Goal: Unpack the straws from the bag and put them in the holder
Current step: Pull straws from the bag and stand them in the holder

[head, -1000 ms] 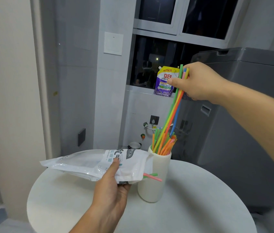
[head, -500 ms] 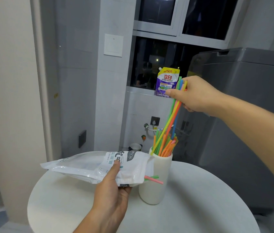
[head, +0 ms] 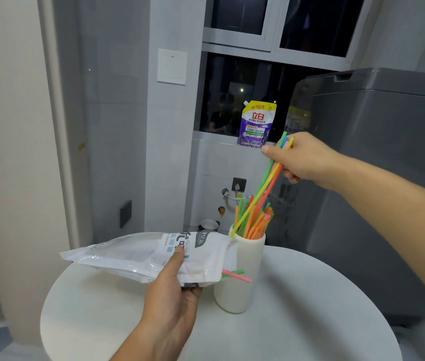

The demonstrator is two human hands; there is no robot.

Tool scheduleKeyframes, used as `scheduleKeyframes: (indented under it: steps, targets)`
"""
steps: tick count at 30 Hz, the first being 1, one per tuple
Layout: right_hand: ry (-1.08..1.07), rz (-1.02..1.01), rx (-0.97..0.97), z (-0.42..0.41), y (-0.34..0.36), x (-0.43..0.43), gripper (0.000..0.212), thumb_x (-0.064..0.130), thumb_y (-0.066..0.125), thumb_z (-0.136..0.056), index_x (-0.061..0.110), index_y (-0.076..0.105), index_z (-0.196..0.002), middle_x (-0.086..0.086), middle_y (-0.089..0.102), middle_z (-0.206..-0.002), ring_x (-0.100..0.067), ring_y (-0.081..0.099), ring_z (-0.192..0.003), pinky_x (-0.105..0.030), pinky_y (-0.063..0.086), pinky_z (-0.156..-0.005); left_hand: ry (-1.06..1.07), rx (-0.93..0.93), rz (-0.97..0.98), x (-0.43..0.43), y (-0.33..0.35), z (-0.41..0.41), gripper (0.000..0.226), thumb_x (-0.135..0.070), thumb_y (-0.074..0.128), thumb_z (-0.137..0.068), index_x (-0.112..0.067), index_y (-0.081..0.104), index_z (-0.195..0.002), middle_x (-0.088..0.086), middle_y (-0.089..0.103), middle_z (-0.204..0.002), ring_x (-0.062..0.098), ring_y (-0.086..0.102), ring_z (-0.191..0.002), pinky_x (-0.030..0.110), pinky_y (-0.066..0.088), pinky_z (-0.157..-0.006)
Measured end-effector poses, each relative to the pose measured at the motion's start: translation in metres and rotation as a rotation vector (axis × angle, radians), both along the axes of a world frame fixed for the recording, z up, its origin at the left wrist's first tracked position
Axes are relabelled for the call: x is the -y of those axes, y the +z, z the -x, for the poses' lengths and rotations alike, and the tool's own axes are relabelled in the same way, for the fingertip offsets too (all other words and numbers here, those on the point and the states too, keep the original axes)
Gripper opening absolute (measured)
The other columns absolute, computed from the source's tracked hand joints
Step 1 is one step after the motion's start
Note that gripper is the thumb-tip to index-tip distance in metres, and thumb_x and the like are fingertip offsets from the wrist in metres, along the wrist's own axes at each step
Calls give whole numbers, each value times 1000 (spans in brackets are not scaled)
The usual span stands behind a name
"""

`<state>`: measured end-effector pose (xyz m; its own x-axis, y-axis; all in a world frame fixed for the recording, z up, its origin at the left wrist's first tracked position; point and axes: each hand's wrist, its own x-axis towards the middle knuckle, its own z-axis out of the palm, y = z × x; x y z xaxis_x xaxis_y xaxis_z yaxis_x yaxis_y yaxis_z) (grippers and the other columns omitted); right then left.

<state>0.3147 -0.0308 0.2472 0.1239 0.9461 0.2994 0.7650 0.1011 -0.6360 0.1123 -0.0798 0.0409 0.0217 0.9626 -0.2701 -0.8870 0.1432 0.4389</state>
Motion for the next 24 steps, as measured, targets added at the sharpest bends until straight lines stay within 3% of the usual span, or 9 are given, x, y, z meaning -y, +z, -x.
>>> scheduleKeyframes:
  steps: [7,10,15,20,24]
  targets:
    - [-12,-3,54,4,-31,-4,38,40,59,-99,10,49,-77,-8,47,-63,-16,44,-49,-20,39,-46,-5,-12,2,1,0,-1,40,-14,68,-97,-9,63,-137,10,78,-118,25,78,-100,37,64,-58]
    - [-9,-4,69,4,-44,-6,40,44,59,-97,9,52,-78,-12,46,-67,-17,43,-52,-28,39,-53,3,-14,13,2,2,-1,40,-13,67,-98,-9,63,-137,11,78,-119,25,77,-100,34,63,-55]
    - [-6,24,85,6,-63,-8,43,44,60,-97,11,50,-72,-1,56,-60,-7,56,-49,-20,45,-53,14,-20,18,3,4,-1,39,-12,66,-98,-8,63,-137,11,77,-120,25,75,-100,33,61,-52]
    - [4,32,19,7,-68,-7,37,42,66,-93,11,59,-73,-6,68,-75,-14,69,-68,-23,53,-63,17,-13,15,4,5,-1,40,-12,65,-99,-9,62,-138,11,77,-120,25,76,-99,34,61,-51]
    - [14,-3,-27,7,-67,-6,36,39,68,-93,10,60,-72,-7,67,-73,-16,67,-66,-27,55,-65,12,-8,-2,4,4,-1,39,-11,64,-99,-9,62,-138,11,78,-118,24,80,-90,36,62,-52]
